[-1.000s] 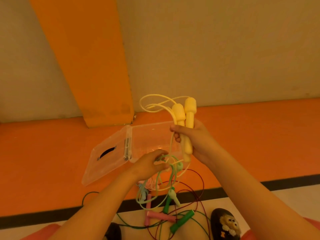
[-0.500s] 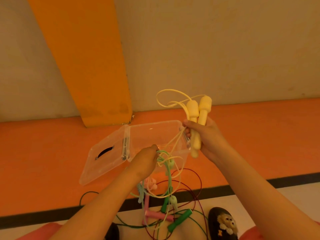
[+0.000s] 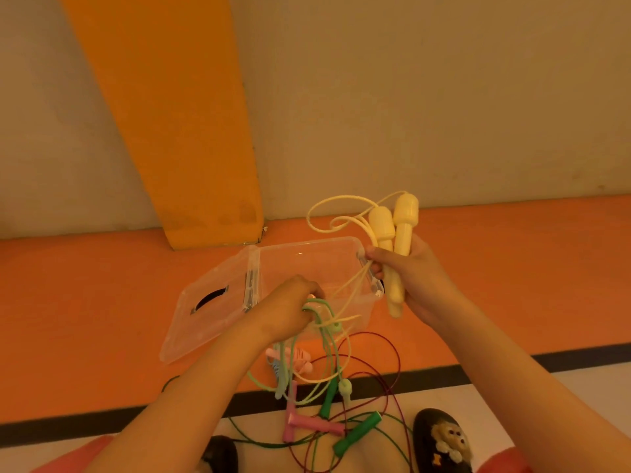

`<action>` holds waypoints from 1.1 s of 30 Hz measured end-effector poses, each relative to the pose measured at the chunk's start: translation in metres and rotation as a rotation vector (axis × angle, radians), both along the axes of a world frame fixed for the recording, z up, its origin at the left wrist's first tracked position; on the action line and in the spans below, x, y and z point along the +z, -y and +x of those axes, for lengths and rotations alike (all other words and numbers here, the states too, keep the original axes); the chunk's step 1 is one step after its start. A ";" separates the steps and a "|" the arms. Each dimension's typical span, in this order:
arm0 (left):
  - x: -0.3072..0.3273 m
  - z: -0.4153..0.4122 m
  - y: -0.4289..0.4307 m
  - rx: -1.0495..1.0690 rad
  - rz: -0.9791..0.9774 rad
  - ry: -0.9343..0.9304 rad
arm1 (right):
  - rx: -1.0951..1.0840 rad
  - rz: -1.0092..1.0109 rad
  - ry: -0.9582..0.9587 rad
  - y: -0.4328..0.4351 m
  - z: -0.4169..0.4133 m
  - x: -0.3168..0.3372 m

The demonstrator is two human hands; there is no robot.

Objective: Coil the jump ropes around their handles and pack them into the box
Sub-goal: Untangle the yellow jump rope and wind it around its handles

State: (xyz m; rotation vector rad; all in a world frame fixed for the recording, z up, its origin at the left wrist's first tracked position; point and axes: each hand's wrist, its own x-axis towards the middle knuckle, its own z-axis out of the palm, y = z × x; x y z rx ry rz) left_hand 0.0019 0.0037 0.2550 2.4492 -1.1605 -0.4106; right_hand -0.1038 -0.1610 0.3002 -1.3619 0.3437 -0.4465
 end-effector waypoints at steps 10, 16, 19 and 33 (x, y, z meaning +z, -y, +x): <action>0.009 0.003 -0.008 0.142 0.185 0.368 | -0.022 -0.026 -0.013 0.001 -0.001 -0.004; 0.019 0.006 -0.016 0.032 -0.102 0.198 | 0.020 -0.013 -0.016 -0.005 0.002 -0.010; 0.027 0.001 -0.012 -0.034 -0.463 0.010 | 0.069 -0.004 -0.024 -0.014 0.004 -0.018; 0.040 -0.011 -0.010 0.162 -0.873 -0.718 | -0.032 0.001 -0.169 -0.005 0.013 -0.041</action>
